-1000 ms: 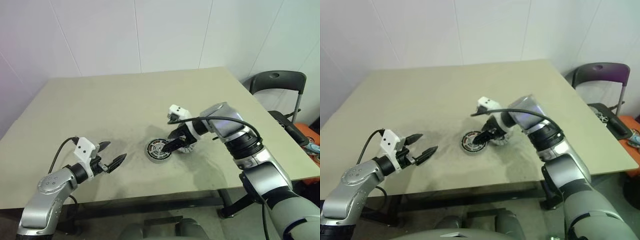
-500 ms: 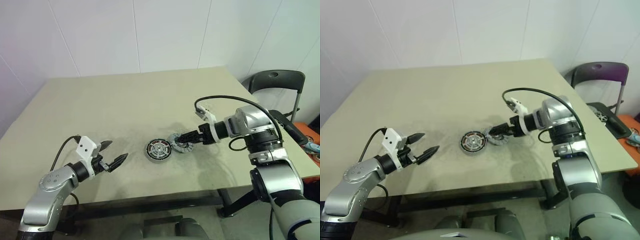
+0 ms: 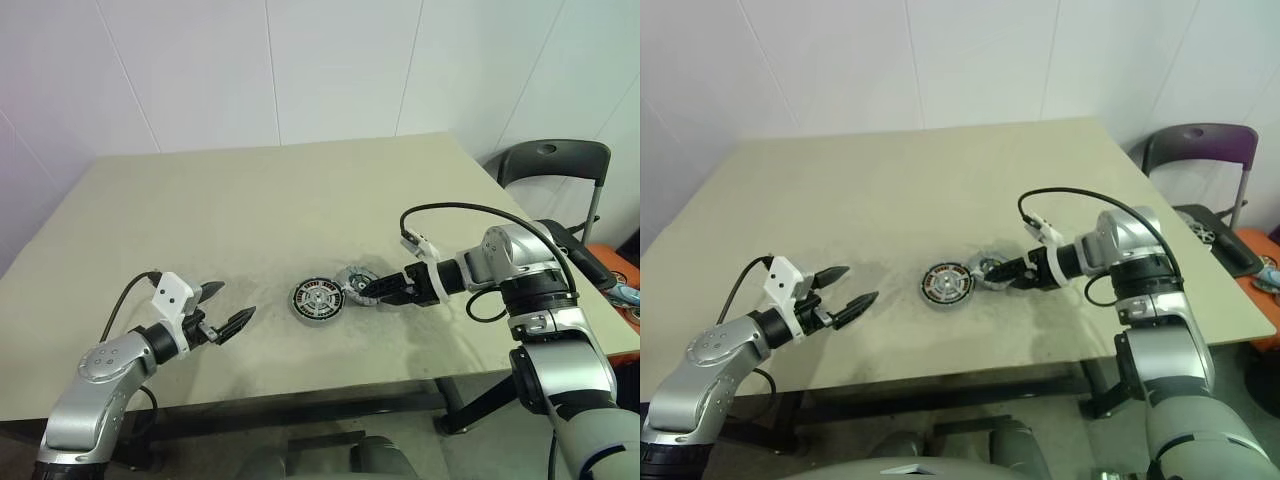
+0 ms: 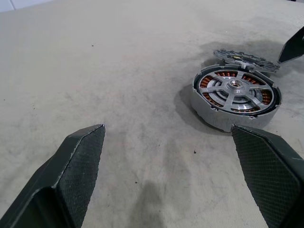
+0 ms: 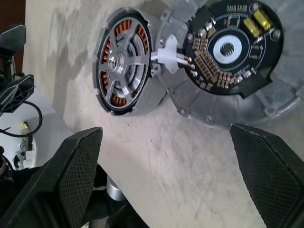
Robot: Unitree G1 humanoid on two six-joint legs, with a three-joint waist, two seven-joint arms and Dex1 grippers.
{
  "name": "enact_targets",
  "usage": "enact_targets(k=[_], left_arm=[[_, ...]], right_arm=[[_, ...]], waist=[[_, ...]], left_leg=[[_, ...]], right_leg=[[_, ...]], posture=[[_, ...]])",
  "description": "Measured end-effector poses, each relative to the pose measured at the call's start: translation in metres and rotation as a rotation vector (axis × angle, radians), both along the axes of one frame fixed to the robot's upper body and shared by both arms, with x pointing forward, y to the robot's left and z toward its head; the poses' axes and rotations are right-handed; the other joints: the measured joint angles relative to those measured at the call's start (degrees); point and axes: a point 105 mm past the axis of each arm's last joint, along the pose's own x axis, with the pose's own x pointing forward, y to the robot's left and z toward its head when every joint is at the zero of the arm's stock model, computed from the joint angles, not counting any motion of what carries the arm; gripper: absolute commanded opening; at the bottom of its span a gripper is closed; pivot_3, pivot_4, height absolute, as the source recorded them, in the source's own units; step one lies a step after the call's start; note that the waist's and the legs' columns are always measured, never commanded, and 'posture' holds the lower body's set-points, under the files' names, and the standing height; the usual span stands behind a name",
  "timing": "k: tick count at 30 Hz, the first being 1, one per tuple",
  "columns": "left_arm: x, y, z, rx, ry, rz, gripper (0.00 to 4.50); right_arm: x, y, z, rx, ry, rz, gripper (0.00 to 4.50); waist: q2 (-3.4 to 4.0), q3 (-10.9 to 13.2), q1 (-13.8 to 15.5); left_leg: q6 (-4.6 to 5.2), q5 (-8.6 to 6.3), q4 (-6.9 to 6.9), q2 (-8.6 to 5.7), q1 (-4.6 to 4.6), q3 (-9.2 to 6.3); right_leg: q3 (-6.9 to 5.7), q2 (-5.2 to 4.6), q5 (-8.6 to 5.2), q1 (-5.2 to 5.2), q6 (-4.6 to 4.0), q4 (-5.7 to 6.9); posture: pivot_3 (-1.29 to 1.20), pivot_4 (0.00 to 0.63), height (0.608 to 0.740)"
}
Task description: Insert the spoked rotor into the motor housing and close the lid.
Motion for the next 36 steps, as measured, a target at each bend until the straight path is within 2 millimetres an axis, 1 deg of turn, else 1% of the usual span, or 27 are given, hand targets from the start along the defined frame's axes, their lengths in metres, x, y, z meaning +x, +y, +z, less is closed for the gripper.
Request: enact_targets(k=[4, 10, 15, 18, 27, 32, 36], left_arm=[[0.000, 0.000, 0.000, 0.000, 0.000, 0.001, 4.50], [0.000, 0.000, 0.000, 0.000, 0.000, 0.002, 4.50], [0.000, 0.000, 0.000, 0.001, 0.000, 0.003, 4.50], [0.000, 0.001, 0.000, 0.007, 0.001, 0.002, 4.50], [0.001, 0.003, 0.002, 0.023, -0.002, -0.003, 4.50], [0.001, 0.003, 0.002, 0.028, -0.003, -0.004, 4.50], [0.002, 0.003, 0.004, 0.028, -0.010, -0.005, 4.50]], right_arm=[[-0.001, 0.000, -0.002, 0.004, 0.006, 0.000, 4.46], [-0.004, -0.001, -0.010, -0.013, 0.029, -0.011, 4.46], [-0.005, 0.003, -0.013, 0.013, 0.039, -0.023, 4.46], [-0.003, 0.004, -0.013, 0.021, 0.036, -0.038, 4.46], [0.006, -0.002, -0.020, 0.109, 0.089, -0.175, 4.46], [0.012, -0.002, -0.022, 0.128, 0.073, -0.221, 4.46], [0.018, -0.007, -0.024, 0.142, 0.046, -0.272, 4.46]], waist=[[0.00, 0.00, -0.01], [0.00, 0.00, 0.00], [0.00, 0.00, 0.01], [0.00, 0.00, 0.02], [0.00, 0.00, -0.05], [0.00, 0.00, -0.05], [0.00, 0.00, -0.03]], left_leg=[[0.00, 0.00, 0.00, 0.00, 0.00, 0.00], [0.00, 0.00, -0.01, 0.00, -0.04, 0.00], [0.01, 0.00, -0.02, 0.00, -0.07, -0.01], [0.01, 0.00, -0.02, 0.00, -0.10, -0.01], [0.03, -0.01, 0.00, 0.01, -0.08, 0.00], [0.03, -0.01, 0.02, 0.01, 0.01, 0.02], [0.03, -0.01, 0.01, 0.01, 0.08, 0.02]], right_leg=[[0.00, 0.00, -0.03, 0.00, 0.05, -0.01], [0.00, 0.00, 0.00, 0.00, 0.04, -0.10], [0.00, 0.01, 0.02, -0.01, 0.05, -0.14], [-0.01, 0.01, 0.03, -0.01, 0.05, -0.19], [-0.01, 0.05, 0.07, 0.04, -0.02, -0.25], [0.00, 0.05, -0.01, 0.17, 0.01, -0.29], [0.00, 0.05, 0.00, 0.27, 0.01, -0.33]], posture=[[0.00, 0.000, 0.740], [0.00, 0.000, 0.740], [0.00, 0.000, 0.740], [0.00, 0.000, 0.740], [0.00, 0.000, 0.740], [0.00, 0.000, 0.740], [0.00, 0.000, 0.740]])
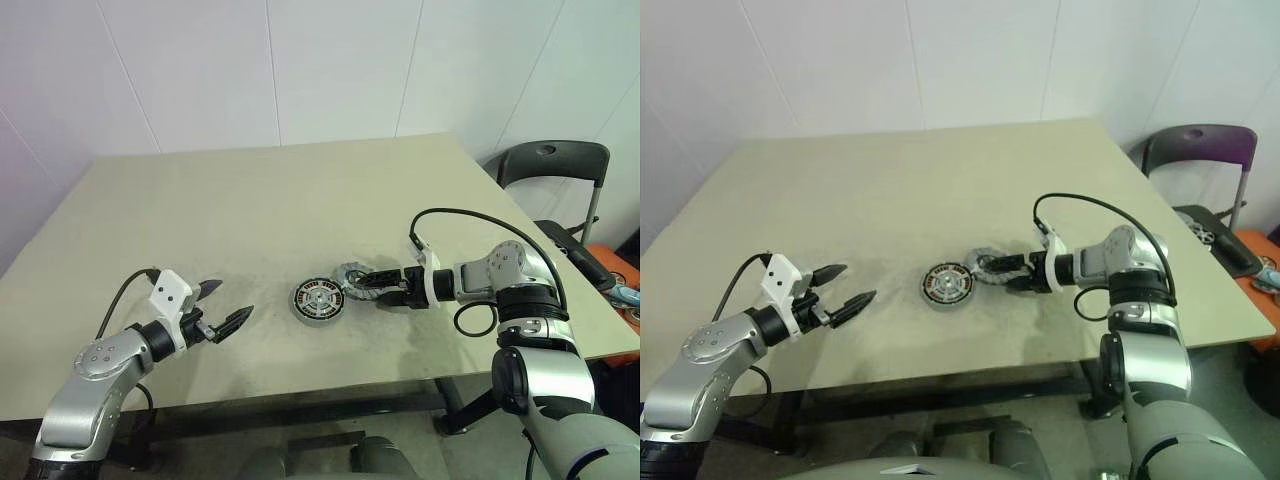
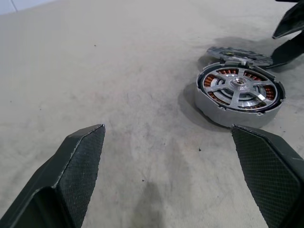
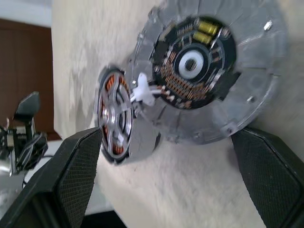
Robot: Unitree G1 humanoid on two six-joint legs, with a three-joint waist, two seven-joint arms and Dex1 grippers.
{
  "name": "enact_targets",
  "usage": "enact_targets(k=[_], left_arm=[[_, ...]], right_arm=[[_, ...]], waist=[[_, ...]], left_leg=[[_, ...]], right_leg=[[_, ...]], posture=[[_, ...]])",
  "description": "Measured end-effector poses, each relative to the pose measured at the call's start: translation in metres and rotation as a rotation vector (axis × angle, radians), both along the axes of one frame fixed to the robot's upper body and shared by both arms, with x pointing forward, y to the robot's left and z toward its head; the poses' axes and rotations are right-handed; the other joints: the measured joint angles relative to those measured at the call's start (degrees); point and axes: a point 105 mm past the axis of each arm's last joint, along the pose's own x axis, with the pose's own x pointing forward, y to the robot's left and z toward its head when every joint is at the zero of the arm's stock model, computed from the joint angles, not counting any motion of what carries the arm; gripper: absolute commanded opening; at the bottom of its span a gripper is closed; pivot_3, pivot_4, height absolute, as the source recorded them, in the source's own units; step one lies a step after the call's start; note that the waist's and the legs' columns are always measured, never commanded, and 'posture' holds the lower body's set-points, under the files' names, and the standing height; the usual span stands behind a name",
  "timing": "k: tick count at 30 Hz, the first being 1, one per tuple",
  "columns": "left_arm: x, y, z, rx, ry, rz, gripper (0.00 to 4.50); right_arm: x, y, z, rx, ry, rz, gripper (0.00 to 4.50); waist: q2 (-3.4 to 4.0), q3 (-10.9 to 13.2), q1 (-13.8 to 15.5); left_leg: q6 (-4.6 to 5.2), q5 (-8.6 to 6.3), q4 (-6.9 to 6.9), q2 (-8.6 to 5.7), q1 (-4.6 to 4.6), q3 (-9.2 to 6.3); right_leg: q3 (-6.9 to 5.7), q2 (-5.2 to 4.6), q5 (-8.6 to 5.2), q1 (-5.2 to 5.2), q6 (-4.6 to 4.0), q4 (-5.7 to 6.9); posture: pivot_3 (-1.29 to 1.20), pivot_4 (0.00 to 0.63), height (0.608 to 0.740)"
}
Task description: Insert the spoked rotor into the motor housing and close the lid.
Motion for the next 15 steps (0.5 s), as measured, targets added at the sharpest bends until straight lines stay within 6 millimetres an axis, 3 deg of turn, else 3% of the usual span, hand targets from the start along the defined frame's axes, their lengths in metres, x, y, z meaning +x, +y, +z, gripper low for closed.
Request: enact_targets(k=[15], left_arm=[[0.002, -0.001, 0.003, 0.001, -0.006, -0.001, 4.50]], right_arm=[[0.015, 0.004, -0.004, 0.043, -0.038, -0.134, 4.46]], waist=[[-0.01, -0.01, -0.39]], left_leg=[[0.01, 0.00, 0.01, 0.06, 0.13, 0.03]], right_leg=[[0.02, 0.07, 0.04, 0.14, 0.00, -0.09]], posture=[[0.00, 0.000, 0.740]])
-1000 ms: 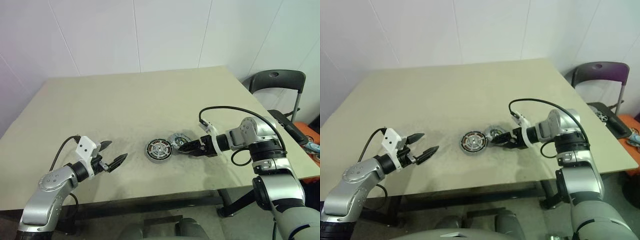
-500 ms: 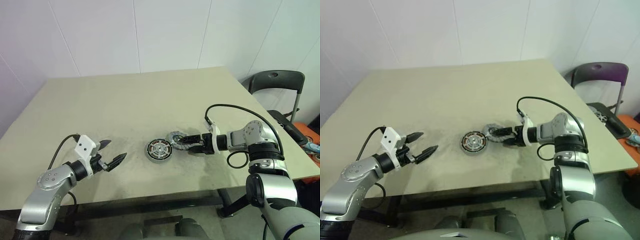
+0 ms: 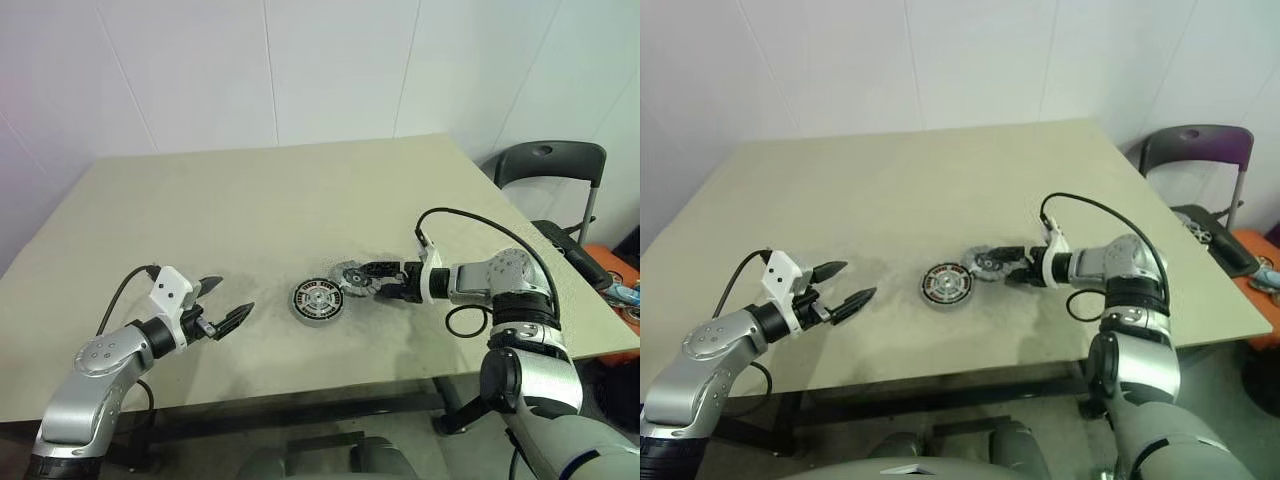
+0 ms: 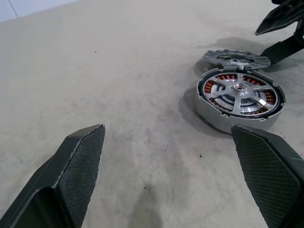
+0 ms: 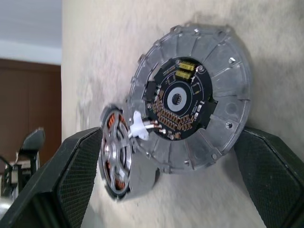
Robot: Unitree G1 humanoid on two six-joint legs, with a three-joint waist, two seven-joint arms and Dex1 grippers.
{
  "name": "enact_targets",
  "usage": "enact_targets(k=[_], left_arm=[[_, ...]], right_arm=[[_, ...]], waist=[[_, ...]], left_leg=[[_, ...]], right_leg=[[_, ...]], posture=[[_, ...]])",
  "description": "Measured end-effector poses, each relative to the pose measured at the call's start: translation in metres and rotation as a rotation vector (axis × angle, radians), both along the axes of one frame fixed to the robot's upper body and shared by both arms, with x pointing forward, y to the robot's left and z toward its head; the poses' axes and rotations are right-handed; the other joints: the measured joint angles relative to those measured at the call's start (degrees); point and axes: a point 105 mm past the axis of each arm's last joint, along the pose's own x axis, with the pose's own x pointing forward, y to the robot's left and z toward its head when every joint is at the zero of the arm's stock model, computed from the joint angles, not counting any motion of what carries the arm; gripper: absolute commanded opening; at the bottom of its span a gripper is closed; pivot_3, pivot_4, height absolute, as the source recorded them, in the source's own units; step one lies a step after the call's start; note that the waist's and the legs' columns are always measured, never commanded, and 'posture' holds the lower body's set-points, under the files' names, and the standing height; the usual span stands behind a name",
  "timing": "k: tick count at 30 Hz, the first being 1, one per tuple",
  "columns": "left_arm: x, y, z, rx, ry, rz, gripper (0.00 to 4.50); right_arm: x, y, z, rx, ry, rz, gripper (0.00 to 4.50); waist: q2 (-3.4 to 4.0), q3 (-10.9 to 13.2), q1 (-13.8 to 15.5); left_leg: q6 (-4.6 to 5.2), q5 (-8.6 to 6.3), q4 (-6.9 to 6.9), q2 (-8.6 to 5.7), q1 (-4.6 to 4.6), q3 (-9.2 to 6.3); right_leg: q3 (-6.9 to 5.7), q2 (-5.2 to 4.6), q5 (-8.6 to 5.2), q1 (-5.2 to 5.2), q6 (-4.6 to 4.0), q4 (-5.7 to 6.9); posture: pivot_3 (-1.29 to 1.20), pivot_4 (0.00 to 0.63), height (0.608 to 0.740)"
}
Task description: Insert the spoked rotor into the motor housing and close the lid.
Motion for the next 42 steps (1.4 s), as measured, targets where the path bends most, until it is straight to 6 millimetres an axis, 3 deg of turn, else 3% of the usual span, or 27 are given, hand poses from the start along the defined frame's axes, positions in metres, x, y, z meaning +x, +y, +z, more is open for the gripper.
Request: enact_targets(k=[6, 26, 31, 42], left_arm=[[0.002, 0.000, 0.002, 0.002, -0.007, -0.003, 4.50], [0.002, 0.000, 0.002, 0.003, -0.001, 0.000, 4.50], [0.002, 0.000, 0.002, 0.004, -0.001, 0.001, 4.50], [0.003, 0.000, 0.003, 0.004, -0.002, 0.005, 4.50]], right_arm=[[0.006, 0.009, -0.002, 0.035, -0.022, -0.038, 4.46], [0.010, 0.008, -0.004, 0.183, -0.067, -0.065, 4.46], [0.010, 0.019, -0.003, 0.224, -0.071, -0.044, 4.46], [0.011, 0.041, 0.026, 0.321, -0.166, 0.018, 4.46]], waist=[[0.00, 0.00, -1.17], [0.03, 0.02, -1.14], [0.06, 0.04, -1.09], [0.12, 0.07, -1.07]], left_leg=[[0.00, 0.00, 0.03, 0.02, 0.02, 0.01], [0.01, 0.00, -0.16, 0.04, -0.07, 0.03], [0.01, 0.00, -0.18, 0.04, -0.12, 0.02], [0.04, -0.02, -0.18, 0.04, -0.32, -0.01]], right_leg=[[0.00, 0.02, 0.04, 0.03, 0.02, 0.00], [0.01, 0.02, 0.06, -0.06, 0.01, -0.17], [0.01, 0.02, 0.06, -0.11, 0.02, -0.17], [0.00, 0.00, 0.17, -0.29, 0.07, -0.21]], posture=[[0.00, 0.000, 0.740], [0.00, 0.000, 0.740], [0.00, 0.000, 0.740], [0.00, 0.000, 0.740]])
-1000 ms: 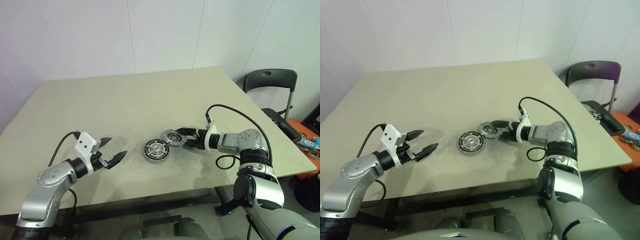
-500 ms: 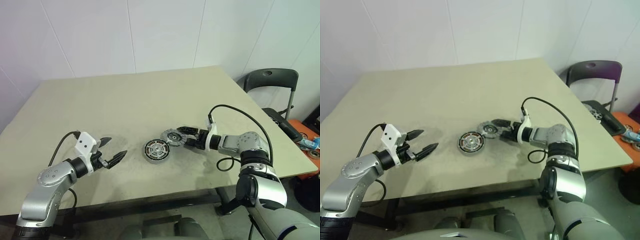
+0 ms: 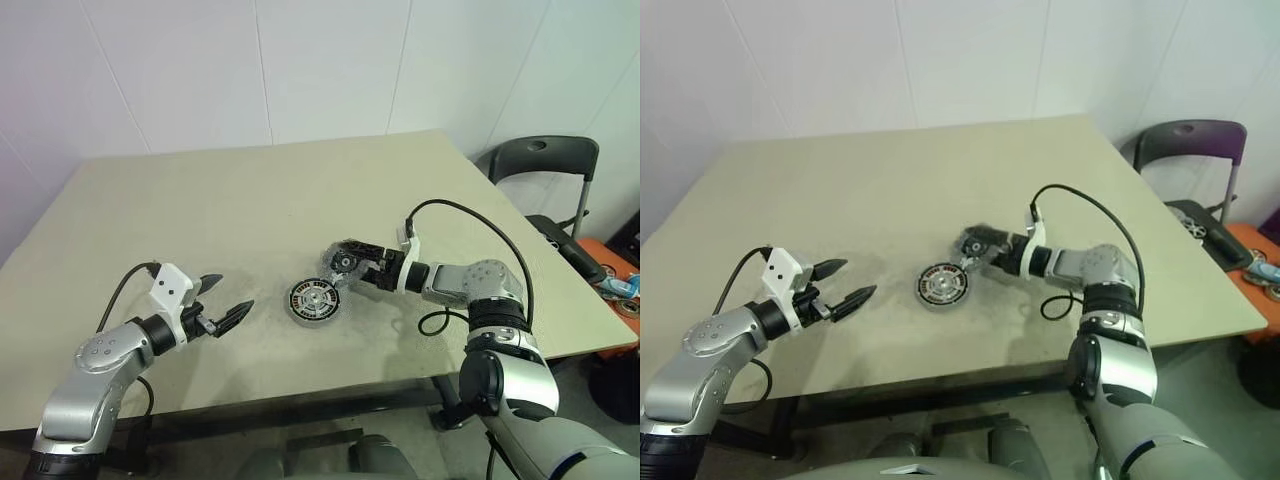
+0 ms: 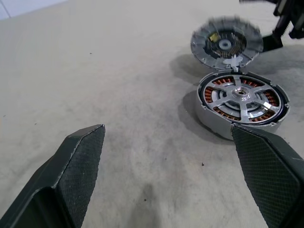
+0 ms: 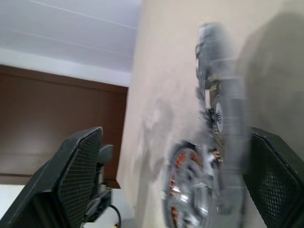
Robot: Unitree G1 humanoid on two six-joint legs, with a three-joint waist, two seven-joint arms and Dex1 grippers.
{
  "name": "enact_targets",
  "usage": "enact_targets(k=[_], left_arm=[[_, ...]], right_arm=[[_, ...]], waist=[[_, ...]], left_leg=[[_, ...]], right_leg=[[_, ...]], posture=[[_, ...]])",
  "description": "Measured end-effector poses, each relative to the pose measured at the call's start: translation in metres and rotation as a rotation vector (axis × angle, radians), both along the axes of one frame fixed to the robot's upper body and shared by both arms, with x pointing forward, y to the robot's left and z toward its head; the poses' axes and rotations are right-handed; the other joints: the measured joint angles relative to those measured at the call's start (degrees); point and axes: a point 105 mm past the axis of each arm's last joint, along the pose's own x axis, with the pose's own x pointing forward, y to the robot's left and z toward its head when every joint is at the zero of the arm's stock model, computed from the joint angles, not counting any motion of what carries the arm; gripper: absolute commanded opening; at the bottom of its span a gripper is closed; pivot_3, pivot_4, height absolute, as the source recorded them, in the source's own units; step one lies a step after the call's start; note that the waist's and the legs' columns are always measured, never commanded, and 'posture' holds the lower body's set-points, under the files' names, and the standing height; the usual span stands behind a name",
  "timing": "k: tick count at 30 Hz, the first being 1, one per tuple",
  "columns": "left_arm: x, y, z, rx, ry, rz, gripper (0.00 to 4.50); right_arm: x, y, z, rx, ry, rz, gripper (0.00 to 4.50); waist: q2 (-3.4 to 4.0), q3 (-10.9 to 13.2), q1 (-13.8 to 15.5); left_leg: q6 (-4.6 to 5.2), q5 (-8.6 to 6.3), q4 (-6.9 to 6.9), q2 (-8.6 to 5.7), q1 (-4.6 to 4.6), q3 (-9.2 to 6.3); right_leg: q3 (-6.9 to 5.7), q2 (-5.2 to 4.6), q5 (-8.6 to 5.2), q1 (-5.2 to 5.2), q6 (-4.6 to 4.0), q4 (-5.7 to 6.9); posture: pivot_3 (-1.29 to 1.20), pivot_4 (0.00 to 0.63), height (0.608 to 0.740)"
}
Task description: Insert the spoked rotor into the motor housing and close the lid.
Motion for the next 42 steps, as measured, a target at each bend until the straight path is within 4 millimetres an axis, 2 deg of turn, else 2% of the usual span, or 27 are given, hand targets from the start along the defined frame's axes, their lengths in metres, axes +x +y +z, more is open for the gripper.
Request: enact_targets(k=[10, 12, 15, 19, 24, 30, 32, 42], left_arm=[[0.001, -0.001, 0.002, 0.000, -0.008, -0.003, 4.50], [0.002, 0.000, 0.003, 0.001, -0.012, -0.002, 4.50], [0.003, 0.001, 0.004, 0.002, -0.014, 0.000, 4.50], [0.003, 0.004, 0.004, 0.006, -0.014, 0.006, 4.50], [0.002, 0.004, 0.004, 0.006, -0.013, 0.006, 4.50], [0.000, 0.006, 0.000, 0.006, 0.002, 0.012, 4.50], [0.000, 0.006, -0.001, 0.006, 0.002, 0.013, 4.50], [-0.003, 0.006, -0.006, -0.005, 0.015, 0.031, 4.50]], right_arm=[[-0.012, 0.012, 0.029, 0.080, -0.069, 0.086, 4.46], [-0.027, 0.014, 0.034, 0.098, -0.079, 0.169, 4.46], [-0.047, 0.018, 0.029, -0.001, -0.099, 0.284, 4.46], [-0.058, 0.014, 0.028, -0.129, -0.161, 0.373, 4.46], [-0.049, 0.019, 0.029, -0.331, -0.407, 0.416, 4.46], [-0.045, 0.040, 0.030, -0.491, -0.797, 0.531, 4.46], [-0.045, 0.046, 0.029, -0.525, -0.875, 0.560, 4.46], [-0.026, 0.062, 0.006, -0.701, -0.997, 0.639, 4.46]], waist=[[0.01, 0.00, 0.08], [0.01, 0.00, 0.12], [0.01, 0.00, 0.13], [0.02, 0.01, 0.07], [0.02, 0.01, 0.05], [0.01, 0.01, 0.26], [0.01, 0.00, 0.32], [0.00, 0.00, 0.87]], left_leg=[[0.00, 0.00, 0.06, -0.01, -0.56, -0.04], [0.01, 0.00, 0.03, -0.01, -0.60, -0.05], [0.02, -0.01, 0.05, -0.01, -0.61, -0.04], [0.03, -0.01, 0.13, -0.03, -0.59, -0.01], [0.02, -0.01, 0.12, -0.01, -0.58, -0.01], [0.02, -0.01, 0.12, -0.02, -0.61, -0.04], [0.02, -0.01, 0.12, -0.02, -0.59, -0.04], [0.01, -0.01, 0.12, -0.03, -0.59, -0.07]], right_leg=[[-0.03, -0.01, 0.13, -0.50, -0.10, 0.01], [-0.04, -0.02, 0.13, -0.55, -0.09, 0.01], [-0.04, -0.03, 0.12, -0.55, -0.08, 0.01], [-0.03, -0.04, 0.04, -0.52, 0.05, 0.01], [-0.03, -0.02, 0.01, -0.53, 0.10, 0.02], [-0.04, -0.08, 0.12, -0.55, -0.04, 0.02], [-0.05, -0.07, 0.12, -0.54, -0.04, 0.02], [-0.05, -0.07, 0.14, -0.56, -0.07, 0.04]], posture=[[0.00, 0.000, 0.740], [0.00, 0.000, 0.740], [0.00, 0.000, 0.740], [0.00, 0.000, 0.740], [0.00, 0.000, 0.740], [0.00, 0.000, 0.740], [0.00, 0.000, 0.740], [0.00, 0.000, 0.740]])
